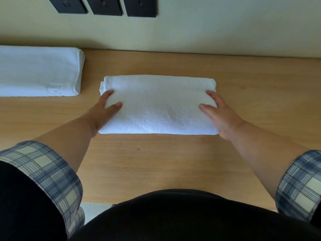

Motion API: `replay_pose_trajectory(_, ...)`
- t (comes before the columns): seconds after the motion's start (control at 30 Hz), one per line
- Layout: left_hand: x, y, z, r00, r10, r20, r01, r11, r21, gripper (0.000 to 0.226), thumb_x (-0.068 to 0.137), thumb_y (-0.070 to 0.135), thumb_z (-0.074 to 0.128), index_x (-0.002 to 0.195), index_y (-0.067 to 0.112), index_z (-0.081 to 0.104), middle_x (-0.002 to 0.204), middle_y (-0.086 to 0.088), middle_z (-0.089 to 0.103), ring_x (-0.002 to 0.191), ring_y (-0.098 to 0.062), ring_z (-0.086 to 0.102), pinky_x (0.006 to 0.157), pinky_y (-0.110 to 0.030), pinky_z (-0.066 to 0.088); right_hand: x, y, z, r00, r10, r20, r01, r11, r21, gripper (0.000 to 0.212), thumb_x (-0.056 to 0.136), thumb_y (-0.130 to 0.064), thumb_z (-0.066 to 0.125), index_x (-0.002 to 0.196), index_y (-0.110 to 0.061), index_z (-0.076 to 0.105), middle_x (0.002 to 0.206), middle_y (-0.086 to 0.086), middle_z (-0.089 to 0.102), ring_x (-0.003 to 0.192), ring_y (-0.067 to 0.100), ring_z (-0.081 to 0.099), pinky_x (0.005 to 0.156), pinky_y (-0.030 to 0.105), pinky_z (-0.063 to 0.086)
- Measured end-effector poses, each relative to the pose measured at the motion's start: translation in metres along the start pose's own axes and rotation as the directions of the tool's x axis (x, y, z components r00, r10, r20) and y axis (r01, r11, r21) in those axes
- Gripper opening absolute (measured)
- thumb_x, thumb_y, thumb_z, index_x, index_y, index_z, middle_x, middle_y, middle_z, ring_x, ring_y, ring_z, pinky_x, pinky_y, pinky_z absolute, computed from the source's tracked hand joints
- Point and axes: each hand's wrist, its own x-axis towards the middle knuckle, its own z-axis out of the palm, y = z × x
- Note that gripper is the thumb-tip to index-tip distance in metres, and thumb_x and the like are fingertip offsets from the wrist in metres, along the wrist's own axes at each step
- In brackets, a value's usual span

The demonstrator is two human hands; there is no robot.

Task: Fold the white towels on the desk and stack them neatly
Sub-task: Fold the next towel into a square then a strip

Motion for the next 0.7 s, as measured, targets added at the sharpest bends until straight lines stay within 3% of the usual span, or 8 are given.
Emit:
replay_pose_trajectory(0.1,-0.001,0.002,0.003,1.000,-0.010,0.000,0.010,0.999,-0.047,0.042,0.066,0.069,0.068,0.098,0.080,0.043,0.123,0.008,0.052,0.110,-0.025,0.056,0.090,-0.044,0.051,0.002,-0.005,-0.004,0.997,0.081,0.010,-0.081,0.992,0.092,0.045,0.080,-0.038,0.071,0.110,-0.069,0.058,0.122,-0.009,0.064,0.099,0.018,0.070,0.066,0.034,0.058)
replay_pose_trajectory(0.23,-0.006,0.002,0.005,0.999,0.013,-0.051,-0.014,1.000,-0.020,0.058,0.079,0.061,0.066,0.130,0.064,0.039,0.128,0.005,0.050,0.107,-0.021,0.056,0.092,-0.042,0.048,-0.001,-0.005,-0.005,0.997,0.075,-0.033,-0.073,0.995,0.063,0.043,0.090,-0.031,0.064,0.106,-0.070,0.057,0.125,-0.013,0.059,0.105,0.019,0.065,0.069,0.032,0.056)
replay_pose_trajectory(0.33,-0.014,0.009,-0.004,1.000,-0.015,-0.006,0.015,0.999,-0.038,0.063,0.081,0.057,0.069,0.136,0.057,0.039,0.122,0.006,0.054,0.105,-0.022,0.060,0.093,-0.044,0.053,-0.007,-0.004,0.001,0.995,0.046,-0.092,-0.040,0.998,0.057,0.042,0.091,-0.028,0.063,0.108,-0.066,0.060,0.125,-0.011,0.061,0.102,0.020,0.067,0.076,0.037,0.057)
replay_pose_trajectory(0.47,-0.021,0.009,-0.029,1.000,0.021,0.019,-0.019,0.996,-0.086,0.056,0.082,0.048,0.074,0.130,0.054,0.045,0.123,0.002,0.058,0.104,-0.024,0.064,0.091,-0.043,0.055,-0.023,-0.008,0.022,0.990,0.010,-0.142,0.006,0.994,0.107,0.040,0.091,-0.020,0.060,0.107,-0.056,0.066,0.106,-0.009,0.070,0.074,0.013,0.073,0.054,0.032,0.056)
replay_pose_trajectory(0.7,-0.035,0.003,-0.137,0.975,0.219,-0.028,-0.220,0.973,-0.067,0.052,0.073,0.053,0.073,0.117,0.066,0.048,0.119,0.011,0.059,0.103,-0.016,0.063,0.089,-0.035,0.054,-0.054,-0.042,0.116,0.957,-0.100,-0.271,0.154,0.970,0.187,0.038,0.080,-0.024,0.062,0.108,-0.048,0.070,0.111,-0.006,0.071,0.082,0.013,0.071,0.064,0.032,0.055)
